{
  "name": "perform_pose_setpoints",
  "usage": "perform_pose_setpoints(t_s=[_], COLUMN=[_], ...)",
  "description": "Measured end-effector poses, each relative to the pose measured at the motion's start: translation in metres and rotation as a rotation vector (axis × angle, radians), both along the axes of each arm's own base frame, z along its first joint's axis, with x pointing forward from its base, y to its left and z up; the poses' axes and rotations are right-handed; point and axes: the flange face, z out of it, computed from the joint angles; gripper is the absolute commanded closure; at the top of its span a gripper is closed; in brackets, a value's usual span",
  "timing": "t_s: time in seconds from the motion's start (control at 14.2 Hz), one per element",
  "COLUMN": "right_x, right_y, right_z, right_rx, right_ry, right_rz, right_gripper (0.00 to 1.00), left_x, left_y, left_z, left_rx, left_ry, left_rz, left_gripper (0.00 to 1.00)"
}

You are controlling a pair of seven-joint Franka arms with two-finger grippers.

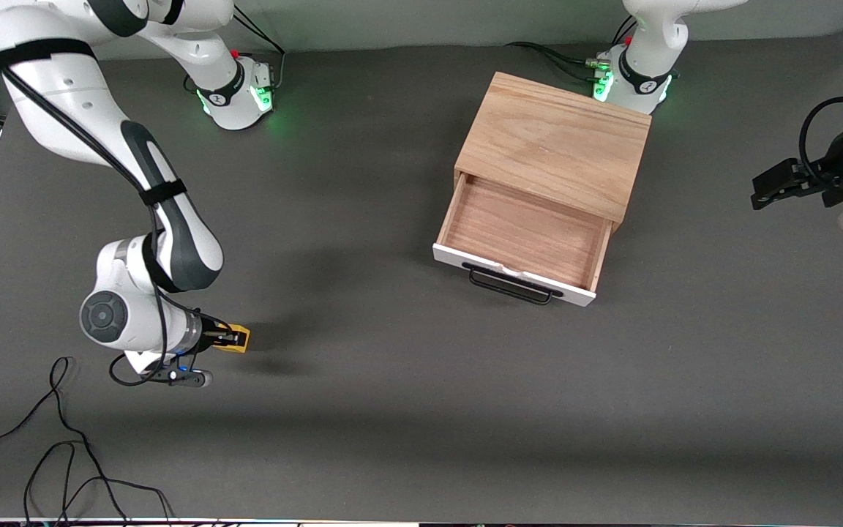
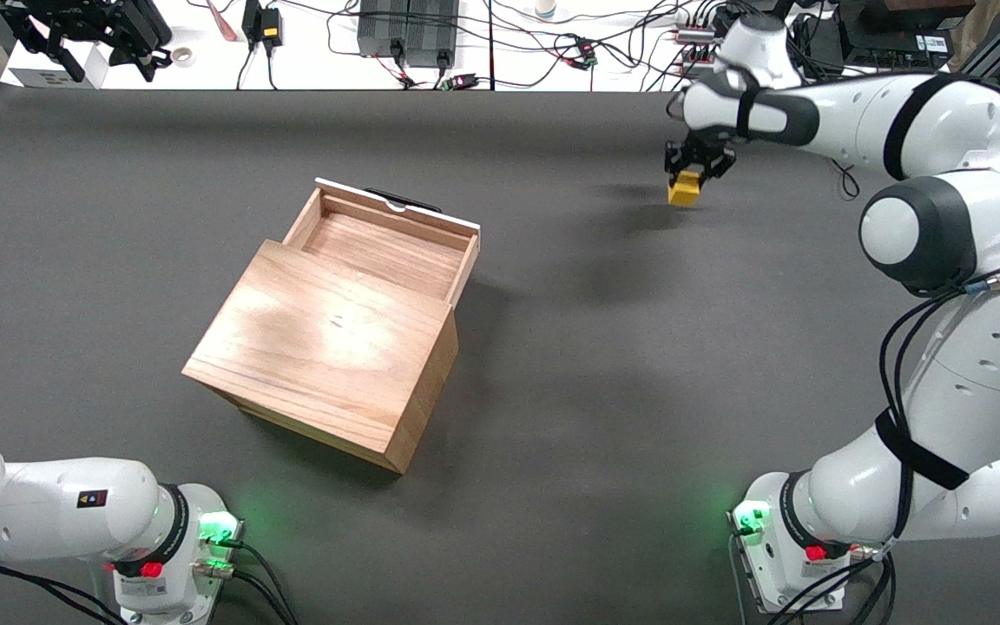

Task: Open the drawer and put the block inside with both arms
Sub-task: 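Carry the yellow cube with the right gripper over the open drawer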

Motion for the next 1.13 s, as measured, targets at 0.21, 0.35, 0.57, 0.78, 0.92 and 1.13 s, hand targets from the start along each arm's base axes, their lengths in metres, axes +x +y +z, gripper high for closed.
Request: perform_pose_setpoints(t_s=[0.21, 0.35, 0.57, 0.78, 0.92, 1.13], right_x=[0.001, -0.011, -0.04, -0.08, -0.115, -0.163], right_y=[0.058, 0.109, 0.186, 0.266, 0.321, 0.39], right_z=[0.1, 0.153, 0.196, 0.216, 0.225, 0.23], right_rx=[0.029, 0.068, 0.132, 0.145, 0.131, 0.143], right_ry=[0.024, 0.015, 0.008, 0.004, -0.009, -0.063], right_rz=[-0.047, -0.096, -0.129, -0.136, -0.14, -0.168], right_gripper=[0.75, 0.75, 0.75, 0.75, 0.75, 0.75], left_x=[-0.001, -0.001, -0.001, -0.001, -0.001, -0.001], left_y=[0.0, 0.001, 0.0, -0.002, -0.002, 0.0], left_z=[0.0, -0.001, -0.001, -0.002, -0.002, -0.002], left_rx=[-0.001, -0.001, -0.002, -0.002, -0.002, -0.001], left_ry=[0.001, 0.003, 0.005, 0.005, 0.006, 0.006], left_rz=[-0.025, -0.038, -0.05, -0.058, -0.059, -0.057], left_gripper=[0.0, 0.0, 0.0, 0.0, 0.0, 0.0])
